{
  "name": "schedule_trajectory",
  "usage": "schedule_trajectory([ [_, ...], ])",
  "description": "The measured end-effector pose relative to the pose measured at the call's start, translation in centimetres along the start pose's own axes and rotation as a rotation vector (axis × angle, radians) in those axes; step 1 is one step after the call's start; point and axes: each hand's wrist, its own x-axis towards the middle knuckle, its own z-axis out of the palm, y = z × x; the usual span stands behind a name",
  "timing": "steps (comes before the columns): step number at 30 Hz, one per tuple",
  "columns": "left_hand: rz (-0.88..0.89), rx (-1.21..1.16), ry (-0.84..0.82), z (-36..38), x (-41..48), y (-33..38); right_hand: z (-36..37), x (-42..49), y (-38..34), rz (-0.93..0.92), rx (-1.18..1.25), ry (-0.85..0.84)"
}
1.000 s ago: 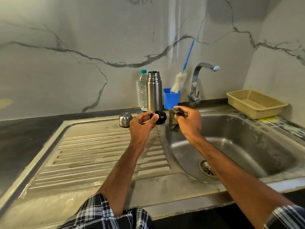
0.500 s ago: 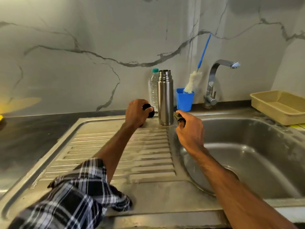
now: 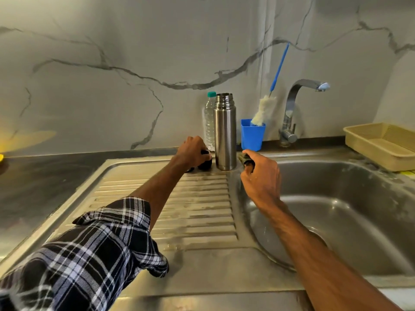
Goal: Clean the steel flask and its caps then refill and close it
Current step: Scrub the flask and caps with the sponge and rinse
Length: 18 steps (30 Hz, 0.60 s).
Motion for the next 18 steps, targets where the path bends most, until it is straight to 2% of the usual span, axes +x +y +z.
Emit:
schedule_trajectory([
  [8,0.048,0.005,-0.008,-0.5,-0.9,0.1,-0.2,0.0,-0.1,0.018,-0.001,-0.039],
  [14,-0.005,-0.156,0.165,-1.9,-1.5,-1.5,-0.3,0.2,0.0,0.043,-0.005,-0.038],
  [18,-0.150,-0.061,-0.080,-2.3,-2.0,-3.2,-0.5,0.1,0.1,0.057,0.004,-0.028],
])
